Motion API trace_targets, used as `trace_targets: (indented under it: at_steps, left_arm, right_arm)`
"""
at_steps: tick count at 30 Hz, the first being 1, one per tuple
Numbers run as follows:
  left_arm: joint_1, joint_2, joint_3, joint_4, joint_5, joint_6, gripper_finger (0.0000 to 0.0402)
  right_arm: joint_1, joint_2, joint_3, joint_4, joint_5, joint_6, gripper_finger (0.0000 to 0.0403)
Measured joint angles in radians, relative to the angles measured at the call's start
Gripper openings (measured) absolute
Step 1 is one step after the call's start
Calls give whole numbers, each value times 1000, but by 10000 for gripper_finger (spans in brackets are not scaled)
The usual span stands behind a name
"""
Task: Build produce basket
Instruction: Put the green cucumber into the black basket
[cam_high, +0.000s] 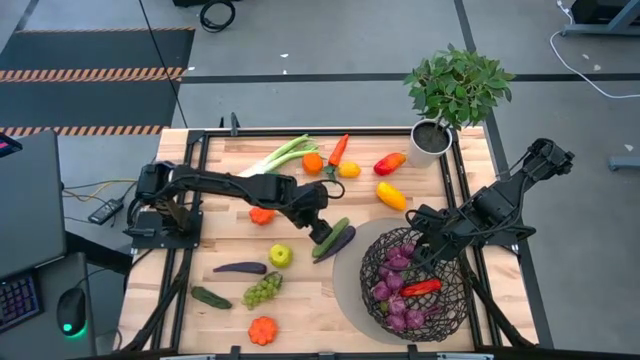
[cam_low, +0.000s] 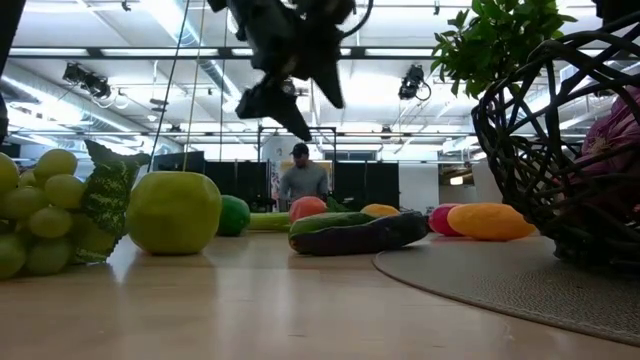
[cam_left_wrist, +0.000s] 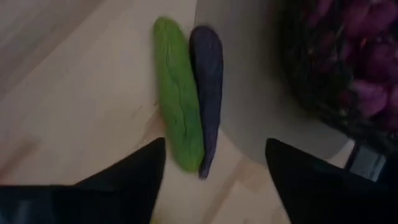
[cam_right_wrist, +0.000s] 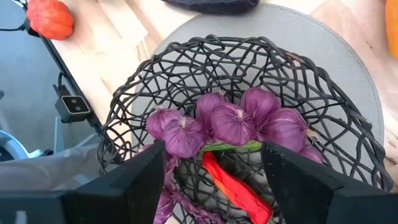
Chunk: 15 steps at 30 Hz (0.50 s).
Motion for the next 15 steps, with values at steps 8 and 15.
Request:
trace_targets:
  at_steps: [8,15]
  left_arm:
    - [-4,96,-23,22,-15,-4,338]
    - [-43,176,-23,90,-13,-8,338]
  right_arm:
    - [0,1,0,13,0,15,268]
    - [0,1,0,13,-4,33,268]
